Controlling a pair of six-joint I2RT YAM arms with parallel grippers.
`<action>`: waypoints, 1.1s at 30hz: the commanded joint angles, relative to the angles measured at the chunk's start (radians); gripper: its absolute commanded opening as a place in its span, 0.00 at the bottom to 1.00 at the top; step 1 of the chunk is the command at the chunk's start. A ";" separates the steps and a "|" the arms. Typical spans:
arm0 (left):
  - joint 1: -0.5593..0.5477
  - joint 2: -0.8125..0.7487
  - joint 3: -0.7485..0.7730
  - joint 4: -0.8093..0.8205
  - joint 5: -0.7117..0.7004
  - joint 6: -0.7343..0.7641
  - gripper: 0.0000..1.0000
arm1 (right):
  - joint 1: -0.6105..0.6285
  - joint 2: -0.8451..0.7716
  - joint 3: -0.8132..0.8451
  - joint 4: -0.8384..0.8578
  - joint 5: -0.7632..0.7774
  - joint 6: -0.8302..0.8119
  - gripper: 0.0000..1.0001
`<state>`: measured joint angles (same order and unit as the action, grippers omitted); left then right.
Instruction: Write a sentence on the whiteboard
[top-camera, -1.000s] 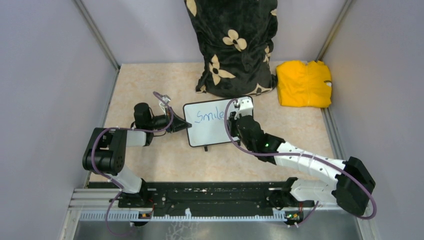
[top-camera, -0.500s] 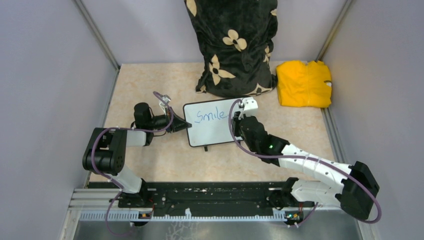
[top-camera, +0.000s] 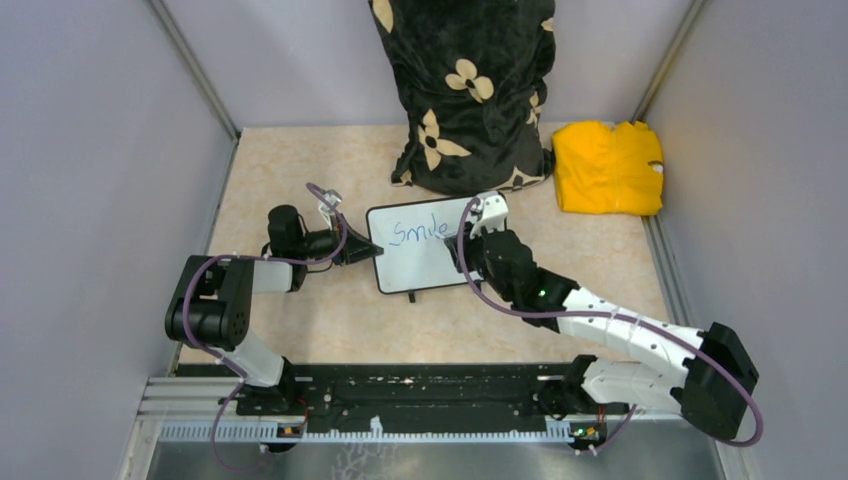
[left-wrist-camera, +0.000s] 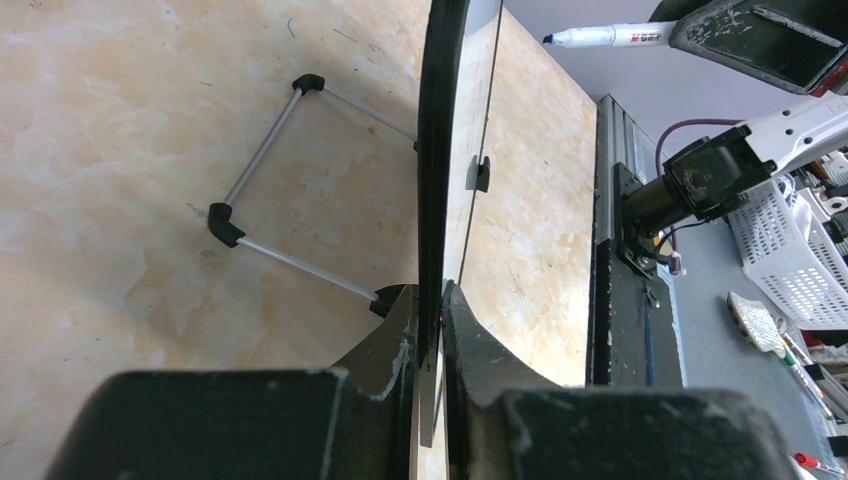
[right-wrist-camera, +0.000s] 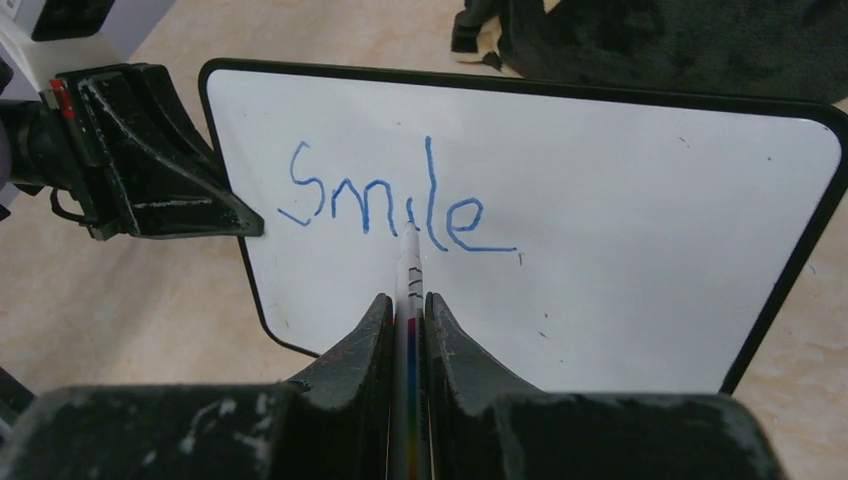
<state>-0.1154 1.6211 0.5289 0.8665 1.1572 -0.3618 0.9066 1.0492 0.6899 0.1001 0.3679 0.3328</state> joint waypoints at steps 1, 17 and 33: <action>-0.009 0.000 0.011 -0.034 -0.027 0.047 0.00 | -0.003 0.044 0.076 0.093 -0.044 -0.007 0.00; -0.009 0.001 0.011 -0.037 -0.028 0.047 0.00 | 0.002 0.125 0.137 0.089 0.052 -0.009 0.00; -0.012 0.003 0.013 -0.038 -0.029 0.047 0.00 | 0.001 0.159 0.138 0.092 0.069 -0.010 0.00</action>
<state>-0.1158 1.6211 0.5293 0.8658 1.1564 -0.3614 0.9073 1.2057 0.7746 0.1493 0.4072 0.3332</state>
